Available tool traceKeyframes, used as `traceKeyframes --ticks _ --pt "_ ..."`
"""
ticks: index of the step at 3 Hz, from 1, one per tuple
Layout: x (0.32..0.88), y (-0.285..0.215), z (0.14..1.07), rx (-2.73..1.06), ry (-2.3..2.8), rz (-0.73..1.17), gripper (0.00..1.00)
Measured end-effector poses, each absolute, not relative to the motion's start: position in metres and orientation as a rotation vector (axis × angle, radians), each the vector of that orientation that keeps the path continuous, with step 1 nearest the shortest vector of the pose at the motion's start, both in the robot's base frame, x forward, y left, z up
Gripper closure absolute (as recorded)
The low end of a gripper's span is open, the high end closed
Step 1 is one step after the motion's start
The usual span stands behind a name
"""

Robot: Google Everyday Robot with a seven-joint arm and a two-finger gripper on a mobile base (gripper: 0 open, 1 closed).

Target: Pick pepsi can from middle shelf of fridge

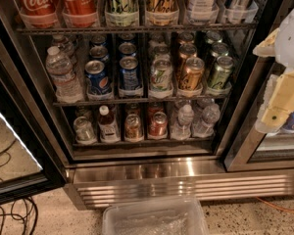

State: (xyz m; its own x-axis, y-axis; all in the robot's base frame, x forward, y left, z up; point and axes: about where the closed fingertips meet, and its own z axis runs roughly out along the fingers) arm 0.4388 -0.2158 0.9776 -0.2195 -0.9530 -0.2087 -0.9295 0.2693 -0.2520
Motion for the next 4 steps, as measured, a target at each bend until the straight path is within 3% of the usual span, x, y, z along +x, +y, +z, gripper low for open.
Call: traceKeyframes --ticks 1,2,3,4 --pt "0.439 -0.214 0.979 -1.716 2.219 -0.108 0.0" --pt "0.446 -0.172 0.97 -1.713 2.133 -0.039 0.0" --pt "0.451 -0.09 0.935 -1.659 2.042 0.185 0.0" --pt "0.462 -0.072 0.942 -1.608 1.987 0.192 0.0"
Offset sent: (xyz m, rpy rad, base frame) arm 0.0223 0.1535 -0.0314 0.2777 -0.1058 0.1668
